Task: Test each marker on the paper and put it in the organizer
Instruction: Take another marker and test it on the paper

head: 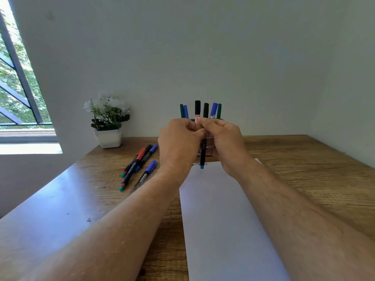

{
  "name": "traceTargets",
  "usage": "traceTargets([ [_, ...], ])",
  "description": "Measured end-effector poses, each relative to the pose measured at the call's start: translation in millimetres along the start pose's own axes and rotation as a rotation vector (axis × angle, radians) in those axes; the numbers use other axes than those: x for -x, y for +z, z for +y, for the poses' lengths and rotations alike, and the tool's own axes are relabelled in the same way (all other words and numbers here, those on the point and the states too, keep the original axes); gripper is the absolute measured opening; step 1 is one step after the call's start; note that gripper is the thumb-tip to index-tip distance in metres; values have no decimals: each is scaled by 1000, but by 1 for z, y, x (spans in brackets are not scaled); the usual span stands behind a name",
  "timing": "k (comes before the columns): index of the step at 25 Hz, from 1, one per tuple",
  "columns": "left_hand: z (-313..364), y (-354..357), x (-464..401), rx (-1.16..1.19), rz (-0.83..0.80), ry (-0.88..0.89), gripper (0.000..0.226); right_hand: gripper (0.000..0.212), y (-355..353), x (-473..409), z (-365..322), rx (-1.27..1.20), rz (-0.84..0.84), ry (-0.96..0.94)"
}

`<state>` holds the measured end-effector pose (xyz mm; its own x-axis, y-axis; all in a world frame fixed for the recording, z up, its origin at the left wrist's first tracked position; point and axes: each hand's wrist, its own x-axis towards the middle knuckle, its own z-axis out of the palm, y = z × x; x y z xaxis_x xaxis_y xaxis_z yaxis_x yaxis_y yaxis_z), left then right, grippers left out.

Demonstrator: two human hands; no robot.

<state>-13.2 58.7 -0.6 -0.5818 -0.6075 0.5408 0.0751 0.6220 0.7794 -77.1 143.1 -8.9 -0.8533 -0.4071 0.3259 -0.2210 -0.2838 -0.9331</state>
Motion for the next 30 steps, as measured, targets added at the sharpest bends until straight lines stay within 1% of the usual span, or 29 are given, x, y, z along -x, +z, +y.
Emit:
traceTargets([
  [2, 1, 0, 1, 61, -61, 24, 13, 22, -1, -1, -1, -40, 43, 30],
  [3, 1, 0, 1, 88, -65, 28, 12, 21, -2, -1, -1, -53, 74, 38],
  [5, 0, -1, -1, 145, -9, 18, 9, 17, -8, -2, -2, -30, 97, 31],
  [6, 0, -2, -2, 181, 19, 10, 5, 15, -10, -1, -2, 14, 71, 14],
  [7, -1, -4, -3, 219, 30, 0, 6, 15, -11, -1, -2, 77, 31, -9],
  [10, -6, -7, -8, 306, -8, -100, 20, 19, -7, 1, 3, 306, -50, -78],
  [14, -16, -9, -14, 368, -20, -246, 21, 21, -5, 1, 9, 547, -61, -158],
  [17, -19, -9, -16, 421, -26, -298, 25, 29, -6, 2, 15, 709, -55, -256],
  [21, -20, -9, -14, 492, -72, -307, 30, 35, -11, -2, 14, 812, -52, -333],
  [23, -20, -9, -15, 526, -80, -315, 28, 37, -12, -4, 12, 869, -57, -358],
  [27, -21, -11, -19, 636, -26, -330, 25, 48, -18, -4, 7, 952, 7, -381],
  [28, -21, -12, -20, 685, -8, -338, 22, 47, -19, -4, 7, 955, 19, -379],
  [30, -21, -14, -21, 786, 38, -375, 15, 37, -22, -3, 10, 924, 29, -342],
])
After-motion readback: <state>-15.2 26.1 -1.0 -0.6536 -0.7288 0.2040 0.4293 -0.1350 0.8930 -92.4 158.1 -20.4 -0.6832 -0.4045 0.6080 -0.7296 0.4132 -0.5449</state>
